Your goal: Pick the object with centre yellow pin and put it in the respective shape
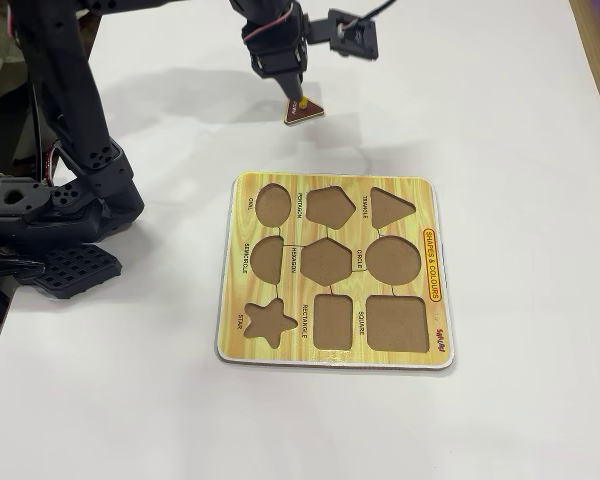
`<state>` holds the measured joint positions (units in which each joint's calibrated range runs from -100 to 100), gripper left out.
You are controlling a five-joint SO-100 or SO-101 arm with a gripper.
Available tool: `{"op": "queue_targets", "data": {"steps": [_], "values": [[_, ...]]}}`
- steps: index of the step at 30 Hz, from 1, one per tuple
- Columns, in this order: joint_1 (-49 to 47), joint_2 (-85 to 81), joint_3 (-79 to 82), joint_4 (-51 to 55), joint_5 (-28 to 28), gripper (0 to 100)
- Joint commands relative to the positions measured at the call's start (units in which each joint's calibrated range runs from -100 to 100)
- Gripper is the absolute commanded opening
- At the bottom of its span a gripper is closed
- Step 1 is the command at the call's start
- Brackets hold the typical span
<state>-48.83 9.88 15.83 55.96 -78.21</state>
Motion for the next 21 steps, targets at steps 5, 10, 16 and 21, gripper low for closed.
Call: {"op": "queue_targets", "data": {"steps": [5,10,16,21], "values": [[0.98,0.83,-2.79,-0.64,0.18,10],[0.98,1.25,-2.79,-0.73,0.18,10],[0.98,1.25,-2.88,-0.81,-0.03,10],[0.88,1.33,-2.52,-4.53,-0.03,10]]}}
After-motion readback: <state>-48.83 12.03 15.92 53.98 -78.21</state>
